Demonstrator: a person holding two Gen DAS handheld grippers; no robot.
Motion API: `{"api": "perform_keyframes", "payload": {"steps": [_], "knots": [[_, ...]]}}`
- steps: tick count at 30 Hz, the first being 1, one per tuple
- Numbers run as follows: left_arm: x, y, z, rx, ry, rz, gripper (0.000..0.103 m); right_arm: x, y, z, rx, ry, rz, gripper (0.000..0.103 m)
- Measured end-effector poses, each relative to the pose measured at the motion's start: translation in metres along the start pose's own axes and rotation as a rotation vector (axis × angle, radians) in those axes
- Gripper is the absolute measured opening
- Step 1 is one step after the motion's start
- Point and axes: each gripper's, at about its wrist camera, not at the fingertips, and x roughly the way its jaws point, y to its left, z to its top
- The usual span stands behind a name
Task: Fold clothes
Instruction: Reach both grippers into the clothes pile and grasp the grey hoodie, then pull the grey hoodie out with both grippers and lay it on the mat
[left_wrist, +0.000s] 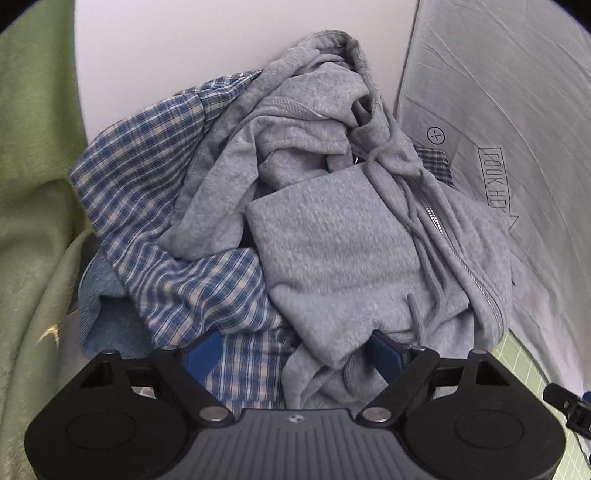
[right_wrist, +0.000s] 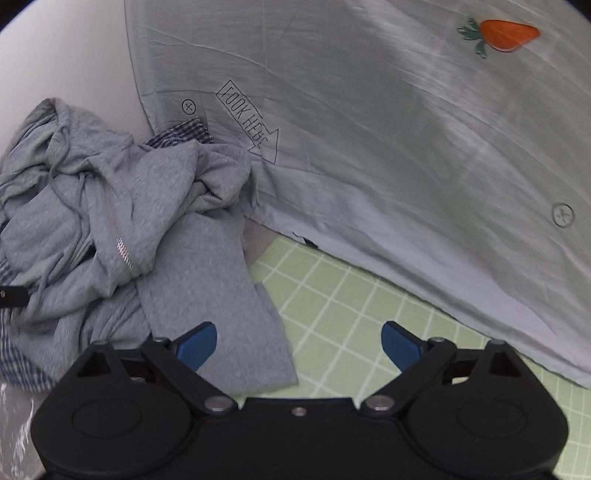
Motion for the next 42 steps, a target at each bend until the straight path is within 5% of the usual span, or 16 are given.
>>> {"api": "perform_keyframes", "payload": {"steps": [12,14,16,20,24,34,42], "knots": [[0.034,0.005,0.006,-0.038,0.032,-0.028,0.049,0.110,0.036,0.075,0.021,-0.037,0.184,0.067],[0.035,0.005,0.006,-0.032,0.036,-0.030,0.047,0.118,0.042,0.078,0.006,-0.037,0.215,0.047],[0.033,0.004,0.005,-0.025,0.035,-0.033,0.042,0.118,0.047,0.076,-0.017,-0.056,0.254,0.012],[0.020,0.006,0.003,-0.016,0.023,-0.051,0.026,0.097,0.053,0.063,-0.099,-0.123,0.165,0.007],[0.001,0.008,-0.001,-0.008,0.007,-0.079,0.015,0.066,0.029,0.043,-0.029,-0.147,0.089,0.006],[-0.061,0.015,-0.023,0.074,-0.035,-0.143,0.001,-0.063,-0.062,-0.052,0.128,-0.158,-0.185,0.005],[-0.108,-0.031,-0.093,0.190,-0.005,-0.255,0.000,-0.165,-0.120,-0.159,0.234,-0.106,-0.440,0.005]]}}
